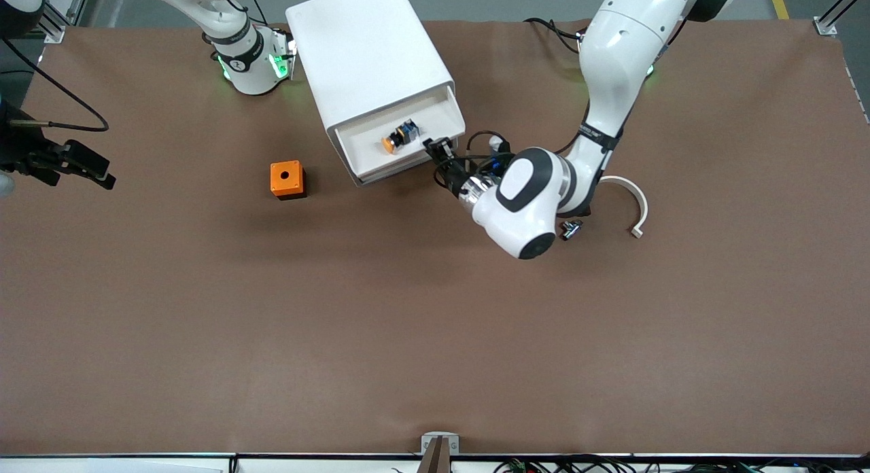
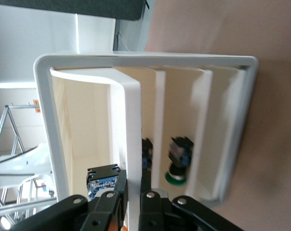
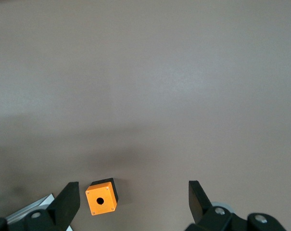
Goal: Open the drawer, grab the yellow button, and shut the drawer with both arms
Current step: 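Reach the right gripper into the drawer while the left gripper withdraws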
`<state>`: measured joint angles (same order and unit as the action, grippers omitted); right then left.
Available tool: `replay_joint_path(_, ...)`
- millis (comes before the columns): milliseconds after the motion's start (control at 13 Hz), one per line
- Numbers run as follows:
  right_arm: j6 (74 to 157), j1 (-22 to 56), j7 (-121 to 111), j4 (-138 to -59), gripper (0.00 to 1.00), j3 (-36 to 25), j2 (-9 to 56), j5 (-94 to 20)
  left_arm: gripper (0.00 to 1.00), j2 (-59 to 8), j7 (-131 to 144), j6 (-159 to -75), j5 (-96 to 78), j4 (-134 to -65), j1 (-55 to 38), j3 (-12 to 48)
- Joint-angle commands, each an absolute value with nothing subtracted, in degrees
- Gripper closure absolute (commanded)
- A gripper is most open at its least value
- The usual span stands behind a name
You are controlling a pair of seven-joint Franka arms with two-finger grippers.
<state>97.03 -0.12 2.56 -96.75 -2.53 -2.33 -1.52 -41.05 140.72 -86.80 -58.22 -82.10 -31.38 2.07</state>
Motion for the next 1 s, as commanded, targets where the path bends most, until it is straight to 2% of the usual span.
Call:
replay_joint_path(0, 96.5, -0.4, 1.8, -96.3, 0.0, -1.7, -1.0, -1.0, 0.98, -43.3, 141.4, -87.2, -58.1, -77.8, -30.9, 0.9)
replay_joint_path(77, 96.5, 0.0, 2.5, -96.3, 0.0, -1.5, -1.0, -1.0, 0.86, -43.4, 141.2, -87.3, -58.1, -77.6, -30.9, 0.8)
replay_joint_path(154, 96.6, 0.6, 3.2, -96.3, 0.0, -1.6, -0.9, -1.0, 0.59, -43.3, 141.0, -87.3, -58.1, -77.6, -30.4, 0.8)
replay_joint_path(231, 96.6, 1.4, 5.9, -96.3, 0.0, -1.5, -0.8, -1.0, 0.15, -43.2, 141.2, -87.2, -58.1, -77.6, -30.0, 0.8)
replay_joint_path(308, 96.6, 3.8, 11.9, -96.4, 0.0, -1.5, -0.5, -1.0, 0.01, -42.8, 141.5, -87.1, -58.1, -77.6, -29.0, 0.8)
replay_joint_path(538, 96.5, 11.0, 29.6, -96.4, 0.0, -1.4, 0.4, -1.1, 0.0, -41.6, 141.5, -86.5, -57.8, -76.6, -25.0, 0.6)
replay_joint_path(692, 95.5, 15.9, 42.5, -96.5, 0.0, -1.4, 1.8, -1.9, 0.0, -39.1, 141.4, -83.2, -50.8, -76.6, -21.9, 0.9)
replay_joint_path(923, 95.6, 21.8, 58.0, -97.4, 0.0, -1.4, 2.9, -8.3, 0.0, -36.9, 141.1, -82.1, -44.1, -75.1, -16.6, 0.7)
